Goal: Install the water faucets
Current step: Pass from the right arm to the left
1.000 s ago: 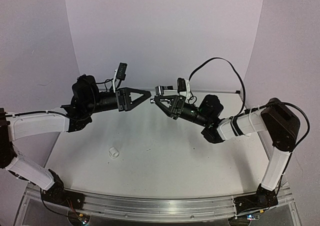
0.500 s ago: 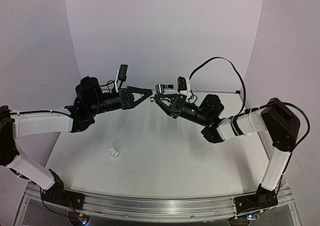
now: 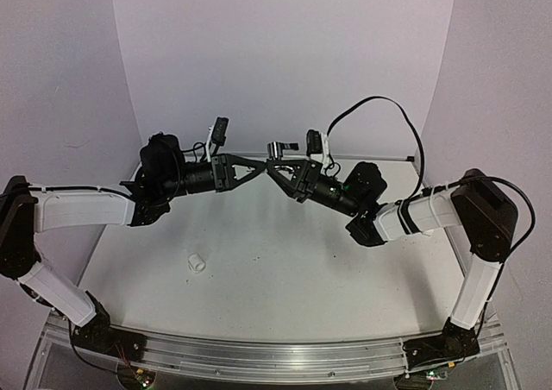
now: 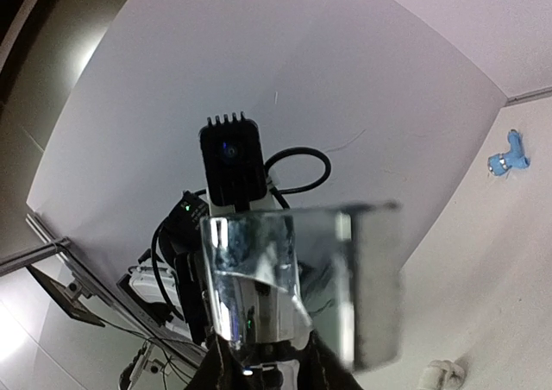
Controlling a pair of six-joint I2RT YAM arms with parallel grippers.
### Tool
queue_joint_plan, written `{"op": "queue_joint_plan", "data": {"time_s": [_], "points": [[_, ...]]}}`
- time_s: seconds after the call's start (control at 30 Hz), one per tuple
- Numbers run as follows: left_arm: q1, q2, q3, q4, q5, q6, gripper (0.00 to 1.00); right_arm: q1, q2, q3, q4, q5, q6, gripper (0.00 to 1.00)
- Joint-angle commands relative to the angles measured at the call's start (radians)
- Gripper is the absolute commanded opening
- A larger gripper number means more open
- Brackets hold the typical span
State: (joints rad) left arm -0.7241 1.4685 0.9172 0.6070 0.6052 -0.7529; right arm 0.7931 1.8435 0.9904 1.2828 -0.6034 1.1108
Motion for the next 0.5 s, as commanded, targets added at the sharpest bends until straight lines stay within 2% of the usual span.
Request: {"op": "queue_joint_plan", "data": {"time_s": [0.0, 0.1, 0.2, 0.3, 0.4, 0.47], "points": [[-0.011, -0.02, 0.041, 0.036, 0.016, 0.028, 0.02, 0.013, -0.036, 0.036, 0.249, -0.005, 0.0, 0.04], [-0.01, -0.041, 0.036, 0.026, 0.023, 0.063, 0.0, 0.008, -0.047, 0.01, 0.227, -0.035, 0.003, 0.26], [-0.003, -0.058, 0.038, -0.021, 0.022, 0.102, 0.0, -0.009, -0.108, -0.054, 0.145, -0.069, -0.046, 0.59], [0.013, -0.073, 0.045, -0.058, 0.048, 0.117, 0.0, -0.037, -0.203, -0.129, -0.049, -0.105, -0.161, 0.96], [0.03, -0.071, 0.066, -0.082, 0.116, 0.112, 0.0, -0.05, -0.316, -0.127, -0.365, -0.138, -0.38, 0.98], [0.043, -0.058, 0.092, -0.123, 0.179, 0.118, 0.0, -0.054, -0.354, -0.053, -0.594, -0.19, -0.542, 0.98]]}}
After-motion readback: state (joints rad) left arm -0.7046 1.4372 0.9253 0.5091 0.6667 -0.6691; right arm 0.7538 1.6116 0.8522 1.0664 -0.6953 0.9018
